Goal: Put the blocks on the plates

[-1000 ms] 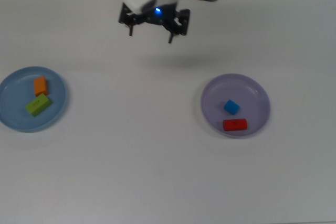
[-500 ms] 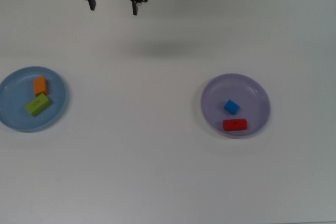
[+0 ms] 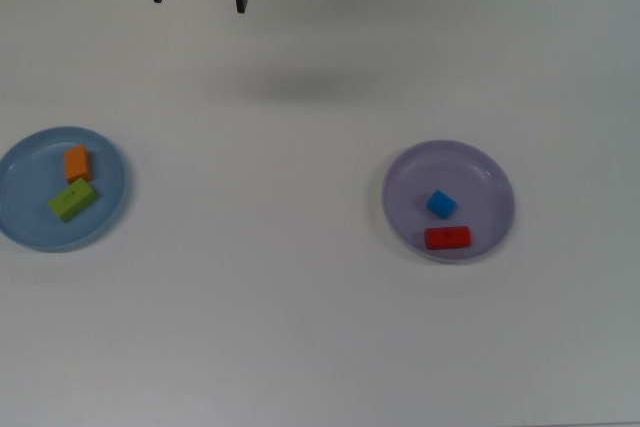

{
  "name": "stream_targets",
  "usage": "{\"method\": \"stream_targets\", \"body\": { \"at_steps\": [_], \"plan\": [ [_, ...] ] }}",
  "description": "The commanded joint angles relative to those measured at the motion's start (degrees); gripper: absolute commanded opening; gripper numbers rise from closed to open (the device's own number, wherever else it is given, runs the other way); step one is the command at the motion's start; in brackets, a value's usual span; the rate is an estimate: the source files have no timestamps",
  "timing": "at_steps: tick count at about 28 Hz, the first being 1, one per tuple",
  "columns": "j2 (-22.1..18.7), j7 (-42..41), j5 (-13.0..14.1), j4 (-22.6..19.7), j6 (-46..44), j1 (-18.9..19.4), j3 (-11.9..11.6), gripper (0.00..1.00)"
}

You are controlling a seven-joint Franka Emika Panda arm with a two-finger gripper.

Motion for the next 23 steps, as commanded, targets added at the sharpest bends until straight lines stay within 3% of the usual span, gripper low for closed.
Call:
{"method": "stream_targets", "body": {
  "at_steps": [1, 10, 12, 16, 23],
  "plan": [
    [0.1, -0.4, 1.4, 1.4, -0.7, 0.3, -0.2, 1.00],
    [-0.2, -0.7, 1.9, 2.5, -2.2, -0.8, 0.5, 1.00],
    [-0.1, -0.5, 2.1, 3.0, -2.2, -2.3, 2.1, 1.00],
    [-0.3, -0.5, 1.9, 3.2, -2.4, -7.2, 8.1, 1.00],
    [-0.4, -1.3, 1.9, 5.2, -5.8, -7.4, 8.2, 1.00]
  ]
}}
